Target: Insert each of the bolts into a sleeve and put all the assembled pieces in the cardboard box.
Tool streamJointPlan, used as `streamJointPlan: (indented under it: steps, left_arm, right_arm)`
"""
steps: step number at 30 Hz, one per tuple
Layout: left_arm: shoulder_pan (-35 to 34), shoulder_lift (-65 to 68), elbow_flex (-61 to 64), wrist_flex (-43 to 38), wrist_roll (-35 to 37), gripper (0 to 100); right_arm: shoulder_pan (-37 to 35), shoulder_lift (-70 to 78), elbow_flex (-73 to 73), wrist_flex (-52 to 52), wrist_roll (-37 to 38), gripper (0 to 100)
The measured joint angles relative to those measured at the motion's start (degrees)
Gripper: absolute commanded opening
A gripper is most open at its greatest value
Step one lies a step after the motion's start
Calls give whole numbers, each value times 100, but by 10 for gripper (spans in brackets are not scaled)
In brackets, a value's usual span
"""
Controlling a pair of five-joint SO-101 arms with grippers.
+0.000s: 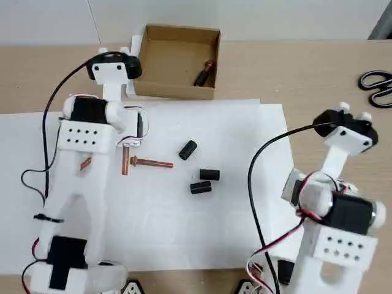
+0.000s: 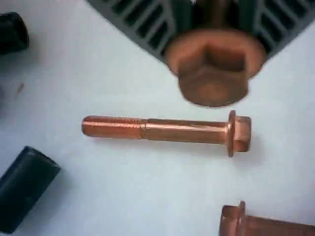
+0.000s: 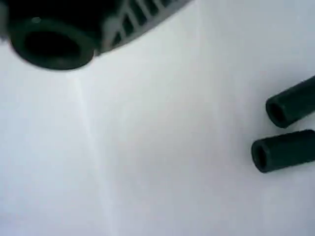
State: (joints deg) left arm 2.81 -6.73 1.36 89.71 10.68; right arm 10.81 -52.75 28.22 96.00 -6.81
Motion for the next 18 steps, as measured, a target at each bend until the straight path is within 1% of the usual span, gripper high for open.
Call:
streamJointPlan:
  steps: [2, 5, 9, 13, 15, 18]
  left_arm:
    - [44, -123, -18, 105, -158, 6]
    - [132, -334, -176, 536, -246, 6]
    - [431, -686, -308, 756, -484, 6]
    - [835, -1275, -308, 809, -431, 6]
    - [985, -1662, -308, 835, -308, 6]
    - [1169, -2268, -308, 958, -62, 6]
  right_arm:
    - [-132, -132, 0, -18, 316, 2]
    - [-571, -325, 0, -26, 651, 2]
    - [-1495, -475, 0, -44, 993, 3]
    - [-2637, -589, 167, -44, 1064, 3]
    - [-2884, -782, 193, -44, 1116, 4]
    - [-3007, -1152, 237, -44, 1213, 4]
